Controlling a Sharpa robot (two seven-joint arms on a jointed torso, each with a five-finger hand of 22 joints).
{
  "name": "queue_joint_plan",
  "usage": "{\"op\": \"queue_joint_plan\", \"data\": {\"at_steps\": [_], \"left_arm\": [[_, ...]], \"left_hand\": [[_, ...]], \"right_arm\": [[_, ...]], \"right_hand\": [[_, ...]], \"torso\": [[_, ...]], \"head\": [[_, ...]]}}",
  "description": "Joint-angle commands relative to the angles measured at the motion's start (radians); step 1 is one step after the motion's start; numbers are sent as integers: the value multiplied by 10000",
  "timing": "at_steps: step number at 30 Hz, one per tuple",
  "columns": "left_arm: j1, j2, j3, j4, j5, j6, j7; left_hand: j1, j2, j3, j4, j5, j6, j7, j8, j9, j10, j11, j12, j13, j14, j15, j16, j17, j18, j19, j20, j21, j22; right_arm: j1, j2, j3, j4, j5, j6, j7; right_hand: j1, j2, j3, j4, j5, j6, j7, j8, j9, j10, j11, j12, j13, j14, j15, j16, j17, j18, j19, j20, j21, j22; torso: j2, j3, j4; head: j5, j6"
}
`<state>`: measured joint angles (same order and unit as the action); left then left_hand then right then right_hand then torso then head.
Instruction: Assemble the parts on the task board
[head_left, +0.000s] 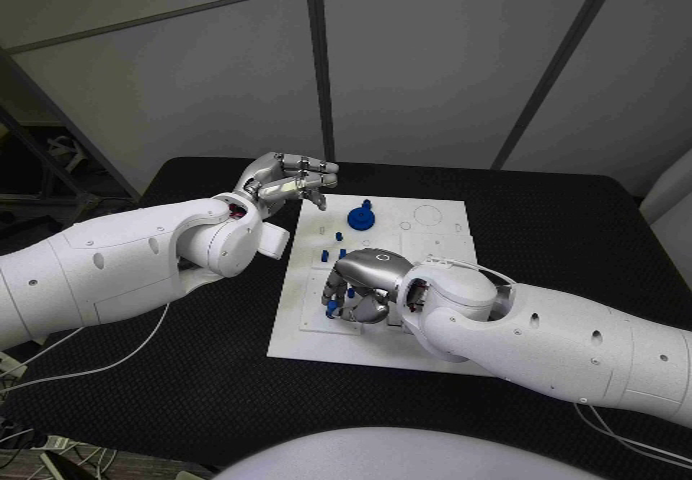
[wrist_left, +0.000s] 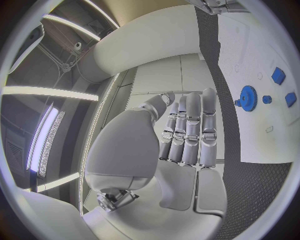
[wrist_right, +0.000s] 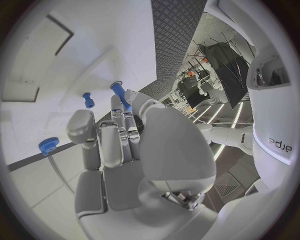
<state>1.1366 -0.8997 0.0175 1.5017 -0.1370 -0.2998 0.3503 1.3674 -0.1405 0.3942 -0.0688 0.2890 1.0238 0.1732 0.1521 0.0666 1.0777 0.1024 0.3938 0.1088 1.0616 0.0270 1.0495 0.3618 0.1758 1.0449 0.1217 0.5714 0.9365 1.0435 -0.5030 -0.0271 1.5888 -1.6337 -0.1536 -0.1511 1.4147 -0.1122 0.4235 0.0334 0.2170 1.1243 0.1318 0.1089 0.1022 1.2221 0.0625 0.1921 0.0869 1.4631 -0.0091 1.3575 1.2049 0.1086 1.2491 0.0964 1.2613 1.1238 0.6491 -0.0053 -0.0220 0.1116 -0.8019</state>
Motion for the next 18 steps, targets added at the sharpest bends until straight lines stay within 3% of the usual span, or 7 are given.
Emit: {"op": "queue_joint_plan", "data": {"at_steps": [1, 18], "left_arm": [[13, -5, 8, 15, 12, 89, 37], [12, 9, 8, 2, 12, 97, 32]], "left_hand": [[31, 71, -64, 18, -15, -65, 23, -39, 2, -89, -4, 33, 15, -94, 6, -38, -12, 52, -69, 31, -49, -15], [31, 71, -64, 18, -15, -65, 23, -39, 2, -89, -4, 33, 15, -94, 6, -38, -12, 52, -69, 31, -49, -15]], "right_arm": [[-38, -70, -52, 5, -142, 348, -145], [-61, -94, -55, 34, -240, 265, -216]], "right_hand": [[-12, 97, -2, -1, 54, 77, 28, 35, 18, 34, -4, -53, 14, 449, -58, 55, -1, -38, 23, -16, 13, -12], [-36, 82, -38, -1, 75, 38, 45, 6, 13, 10, 13, -89, 13, 442, -47, 49, -20, -35, 2, -11, -3, -32]], "torso": [[8, 6, -7], [10, 1, 3]], "head": [[8, 14], [-10, 24]]}}
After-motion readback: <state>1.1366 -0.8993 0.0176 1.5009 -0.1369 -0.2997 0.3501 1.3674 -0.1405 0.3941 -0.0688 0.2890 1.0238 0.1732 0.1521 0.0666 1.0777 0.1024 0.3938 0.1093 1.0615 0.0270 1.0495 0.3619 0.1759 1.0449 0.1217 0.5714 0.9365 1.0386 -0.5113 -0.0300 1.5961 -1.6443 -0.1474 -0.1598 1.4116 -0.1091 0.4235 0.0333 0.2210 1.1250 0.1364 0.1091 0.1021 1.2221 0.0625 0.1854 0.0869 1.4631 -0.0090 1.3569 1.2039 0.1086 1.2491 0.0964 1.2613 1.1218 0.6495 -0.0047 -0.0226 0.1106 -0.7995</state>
